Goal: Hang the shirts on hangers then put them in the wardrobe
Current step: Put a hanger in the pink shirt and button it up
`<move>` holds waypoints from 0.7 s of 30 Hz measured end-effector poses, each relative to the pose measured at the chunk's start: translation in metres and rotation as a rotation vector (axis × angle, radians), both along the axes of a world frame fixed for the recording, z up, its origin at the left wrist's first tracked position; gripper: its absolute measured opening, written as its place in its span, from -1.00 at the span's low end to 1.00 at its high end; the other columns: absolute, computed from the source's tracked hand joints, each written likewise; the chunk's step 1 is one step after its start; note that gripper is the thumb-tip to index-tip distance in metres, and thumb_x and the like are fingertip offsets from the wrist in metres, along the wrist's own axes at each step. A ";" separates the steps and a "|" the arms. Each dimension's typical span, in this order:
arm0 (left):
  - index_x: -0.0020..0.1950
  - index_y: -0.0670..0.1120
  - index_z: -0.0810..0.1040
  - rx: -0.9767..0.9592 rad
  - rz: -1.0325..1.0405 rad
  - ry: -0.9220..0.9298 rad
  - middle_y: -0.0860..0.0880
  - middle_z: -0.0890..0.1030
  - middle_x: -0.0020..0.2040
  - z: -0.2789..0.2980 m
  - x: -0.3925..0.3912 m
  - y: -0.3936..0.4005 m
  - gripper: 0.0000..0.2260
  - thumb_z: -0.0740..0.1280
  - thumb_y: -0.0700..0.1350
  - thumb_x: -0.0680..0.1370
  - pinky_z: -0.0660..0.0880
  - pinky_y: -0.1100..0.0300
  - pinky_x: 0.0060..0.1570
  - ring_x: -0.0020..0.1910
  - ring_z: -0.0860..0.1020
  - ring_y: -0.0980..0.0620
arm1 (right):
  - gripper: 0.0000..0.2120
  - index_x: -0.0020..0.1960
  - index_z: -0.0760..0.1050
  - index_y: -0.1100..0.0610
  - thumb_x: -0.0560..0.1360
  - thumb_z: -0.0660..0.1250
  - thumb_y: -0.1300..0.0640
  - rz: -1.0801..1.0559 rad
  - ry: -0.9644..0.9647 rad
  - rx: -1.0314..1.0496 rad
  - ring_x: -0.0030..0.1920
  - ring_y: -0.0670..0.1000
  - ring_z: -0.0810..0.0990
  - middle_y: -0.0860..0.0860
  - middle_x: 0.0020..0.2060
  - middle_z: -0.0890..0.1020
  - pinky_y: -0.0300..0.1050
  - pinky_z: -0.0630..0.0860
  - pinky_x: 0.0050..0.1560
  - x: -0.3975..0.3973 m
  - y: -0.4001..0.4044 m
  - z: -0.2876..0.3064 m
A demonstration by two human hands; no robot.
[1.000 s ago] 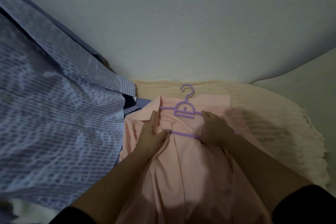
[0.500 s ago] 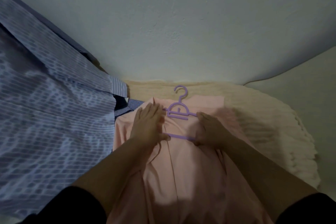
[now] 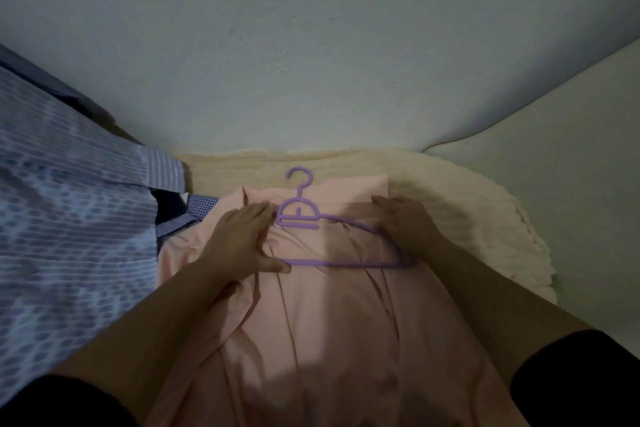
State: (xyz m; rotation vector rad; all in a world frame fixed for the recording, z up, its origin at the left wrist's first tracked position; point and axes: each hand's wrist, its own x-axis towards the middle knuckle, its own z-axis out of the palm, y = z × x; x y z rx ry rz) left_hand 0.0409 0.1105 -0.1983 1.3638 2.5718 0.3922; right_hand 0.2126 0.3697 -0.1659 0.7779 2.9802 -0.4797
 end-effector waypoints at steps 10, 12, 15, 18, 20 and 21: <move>0.46 -0.16 0.35 0.002 -0.066 0.049 -0.12 0.45 0.39 0.014 -0.005 -0.008 0.09 0.19 0.51 0.11 0.18 0.05 0.35 0.34 0.40 -0.13 | -0.57 0.42 0.32 0.22 0.56 0.24 0.23 -0.106 -0.095 -0.143 0.30 0.20 0.40 0.30 0.32 0.41 -0.18 0.24 0.23 -0.011 0.002 0.009; 0.38 -0.20 0.45 -0.007 -0.107 0.100 -0.13 0.54 0.29 0.016 -0.008 -0.009 0.03 0.22 0.49 0.13 0.26 0.04 0.24 0.20 0.49 -0.17 | -0.58 0.40 0.35 0.22 0.56 0.26 0.19 -0.106 -0.080 -0.147 0.29 0.21 0.40 0.29 0.29 0.41 -0.16 0.26 0.23 -0.011 0.007 0.018; 0.24 -0.23 0.57 -0.022 -0.133 0.128 -0.12 0.62 0.09 0.019 -0.013 -0.008 -0.08 0.28 0.46 0.16 0.33 0.06 0.05 -0.04 0.55 -0.16 | -0.58 0.41 0.36 0.19 0.56 0.26 0.16 -0.117 -0.060 -0.139 0.28 0.20 0.41 0.27 0.27 0.40 -0.13 0.29 0.25 -0.012 0.010 0.036; 0.11 -0.20 0.61 -0.006 -0.174 0.182 -0.07 0.60 -0.05 0.024 -0.014 -0.006 -0.19 0.33 0.43 0.16 0.31 0.09 -0.06 -0.14 0.52 -0.11 | -0.61 0.40 0.38 0.14 0.58 0.23 0.17 -0.122 -0.004 -0.099 0.27 0.20 0.39 0.27 0.21 0.37 -0.15 0.27 0.21 -0.013 0.012 0.051; 0.05 -0.19 0.62 0.018 -0.192 0.206 -0.05 0.58 -0.09 0.027 -0.013 -0.007 -0.22 0.34 0.43 0.15 0.34 0.12 -0.10 -0.18 0.50 -0.08 | -0.61 0.41 0.37 0.12 0.59 0.20 0.17 -0.126 0.018 -0.069 0.28 0.20 0.38 0.26 0.22 0.37 -0.14 0.27 0.21 -0.014 0.014 0.060; 0.03 -0.18 0.62 0.031 -0.199 0.210 -0.04 0.58 -0.11 0.028 -0.012 -0.007 -0.23 0.33 0.43 0.15 0.35 0.14 -0.11 -0.20 0.49 -0.08 | -0.61 0.42 0.36 0.11 0.60 0.20 0.15 -0.139 0.029 -0.065 0.30 0.19 0.37 0.25 0.24 0.36 -0.14 0.28 0.23 -0.015 0.014 0.063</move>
